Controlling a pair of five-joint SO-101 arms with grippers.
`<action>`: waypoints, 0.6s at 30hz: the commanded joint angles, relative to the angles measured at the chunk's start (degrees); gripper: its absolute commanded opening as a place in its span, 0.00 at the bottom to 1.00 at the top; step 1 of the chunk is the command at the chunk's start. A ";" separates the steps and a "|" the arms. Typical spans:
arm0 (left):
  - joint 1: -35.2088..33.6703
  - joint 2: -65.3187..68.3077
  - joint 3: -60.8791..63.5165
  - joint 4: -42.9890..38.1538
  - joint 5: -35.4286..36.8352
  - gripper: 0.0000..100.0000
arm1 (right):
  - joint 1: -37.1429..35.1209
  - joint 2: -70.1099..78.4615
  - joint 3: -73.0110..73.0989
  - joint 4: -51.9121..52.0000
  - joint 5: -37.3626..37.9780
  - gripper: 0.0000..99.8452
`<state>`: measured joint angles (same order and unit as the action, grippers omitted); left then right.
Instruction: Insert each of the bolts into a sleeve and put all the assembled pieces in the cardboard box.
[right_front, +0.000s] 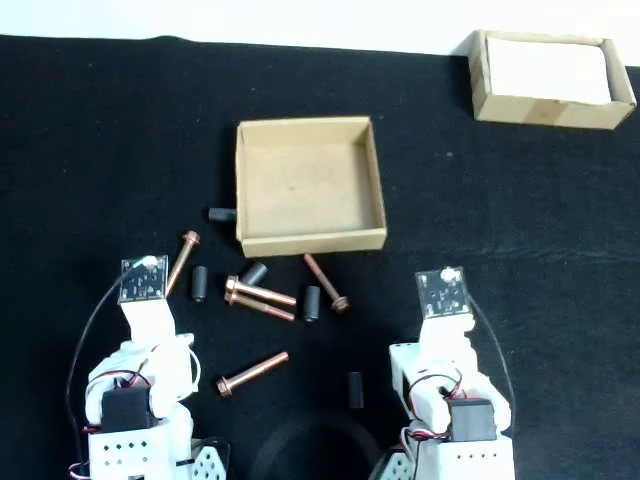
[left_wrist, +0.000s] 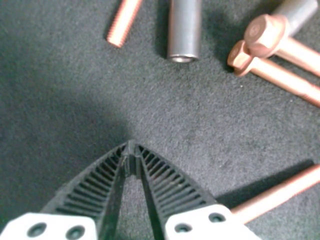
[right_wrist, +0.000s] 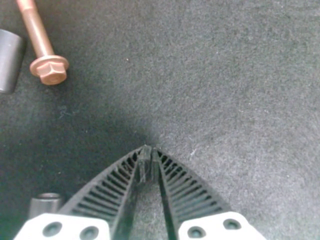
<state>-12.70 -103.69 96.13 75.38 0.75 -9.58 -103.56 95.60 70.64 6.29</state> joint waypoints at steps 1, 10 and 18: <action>-0.66 -0.22 1.01 0.44 -0.44 0.01 | -0.31 -0.13 7.43 0.13 -0.09 0.01; 0.31 -0.31 1.01 -0.09 -0.62 0.01 | -0.31 -0.13 7.43 0.13 -0.09 0.01; -2.86 -0.31 -5.76 -6.24 -0.70 0.01 | -0.31 -0.13 7.43 0.13 -0.09 0.01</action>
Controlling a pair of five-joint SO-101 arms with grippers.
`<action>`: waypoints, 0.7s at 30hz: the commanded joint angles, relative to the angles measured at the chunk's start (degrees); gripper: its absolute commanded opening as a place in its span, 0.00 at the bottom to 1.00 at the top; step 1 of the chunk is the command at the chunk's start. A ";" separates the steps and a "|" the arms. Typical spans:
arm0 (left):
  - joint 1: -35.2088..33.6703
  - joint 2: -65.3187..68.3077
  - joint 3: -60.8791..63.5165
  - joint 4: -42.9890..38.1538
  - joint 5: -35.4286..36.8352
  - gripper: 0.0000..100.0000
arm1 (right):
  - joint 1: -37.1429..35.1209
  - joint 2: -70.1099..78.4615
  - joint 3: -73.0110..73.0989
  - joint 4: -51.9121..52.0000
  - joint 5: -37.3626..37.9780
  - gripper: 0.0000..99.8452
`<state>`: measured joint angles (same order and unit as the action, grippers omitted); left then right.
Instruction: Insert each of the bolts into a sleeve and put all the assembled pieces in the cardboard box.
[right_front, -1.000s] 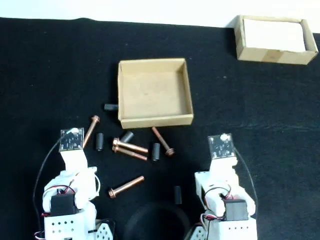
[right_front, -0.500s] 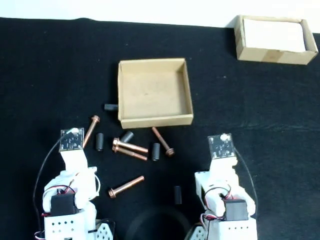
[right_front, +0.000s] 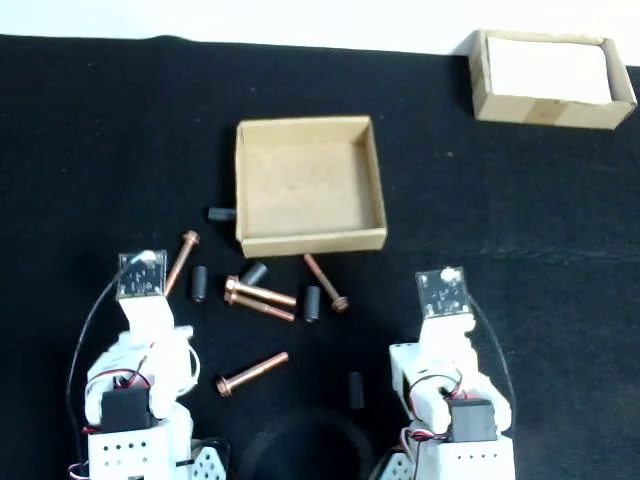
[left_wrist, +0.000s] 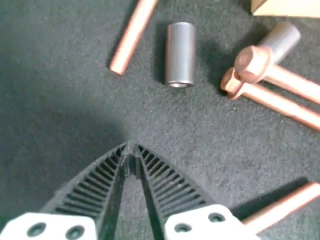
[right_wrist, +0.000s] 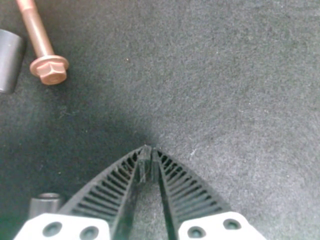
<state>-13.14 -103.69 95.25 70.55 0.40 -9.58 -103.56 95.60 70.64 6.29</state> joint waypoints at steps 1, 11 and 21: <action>-3.21 -0.31 -7.96 -1.14 -0.35 0.01 | -0.31 -0.13 7.43 0.13 -0.09 0.01; 0.92 3.30 -39.34 16.70 -0.26 0.01 | -0.31 -0.13 7.43 0.13 -0.09 0.01; 0.92 35.65 -64.04 27.52 0.09 0.01 | -0.31 -0.13 7.43 0.13 -0.09 0.01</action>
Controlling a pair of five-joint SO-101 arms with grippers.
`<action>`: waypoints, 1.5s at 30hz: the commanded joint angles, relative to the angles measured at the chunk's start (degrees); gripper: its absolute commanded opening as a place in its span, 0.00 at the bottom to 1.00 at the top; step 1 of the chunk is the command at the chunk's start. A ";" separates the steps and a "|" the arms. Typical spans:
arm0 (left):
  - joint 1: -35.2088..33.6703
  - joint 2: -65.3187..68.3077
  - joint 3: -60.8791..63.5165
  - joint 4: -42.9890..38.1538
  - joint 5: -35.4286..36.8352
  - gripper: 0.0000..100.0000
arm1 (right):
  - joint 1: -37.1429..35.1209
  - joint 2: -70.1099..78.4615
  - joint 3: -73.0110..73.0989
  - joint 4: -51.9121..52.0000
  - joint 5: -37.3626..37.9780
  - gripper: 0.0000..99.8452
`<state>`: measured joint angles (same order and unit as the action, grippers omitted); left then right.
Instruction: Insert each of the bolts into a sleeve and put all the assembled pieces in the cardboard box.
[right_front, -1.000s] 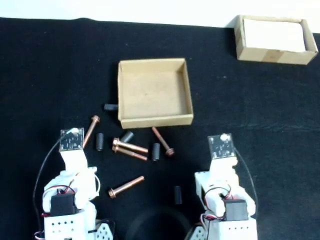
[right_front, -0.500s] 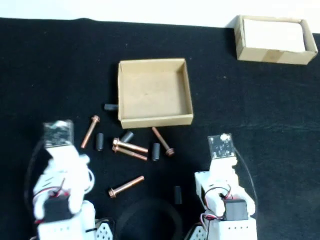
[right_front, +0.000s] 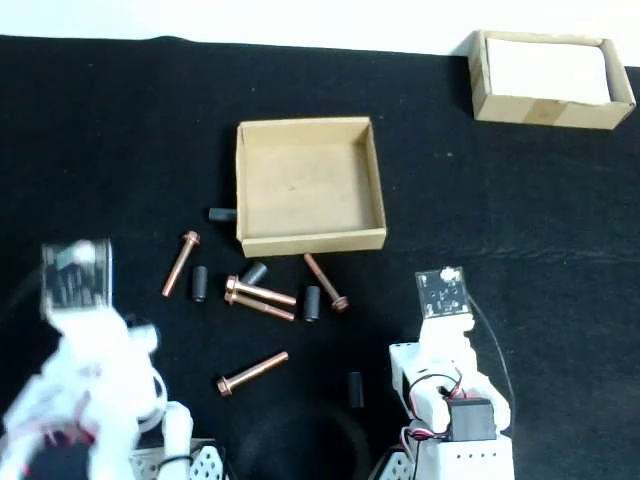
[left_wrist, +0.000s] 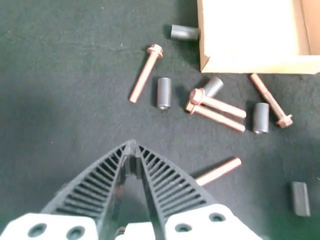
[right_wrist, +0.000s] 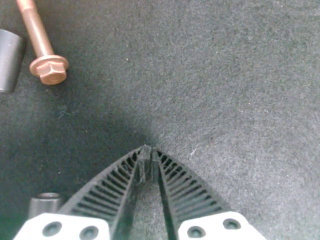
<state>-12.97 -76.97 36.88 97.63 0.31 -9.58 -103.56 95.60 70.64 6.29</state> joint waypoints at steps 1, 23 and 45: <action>0.75 11.82 -6.73 0.53 0.18 0.01 | -0.31 -0.13 7.43 0.13 -0.09 0.01; 1.19 34.07 -2.59 3.69 9.58 0.01 | 5.14 0.48 -20.09 0.31 -5.10 0.32; 1.19 48.57 -2.33 3.78 9.67 0.01 | -6.99 67.03 -59.82 29.76 -15.47 0.16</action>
<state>-12.62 -30.55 34.95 100.70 9.63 -11.60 -43.08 38.99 99.65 -6.55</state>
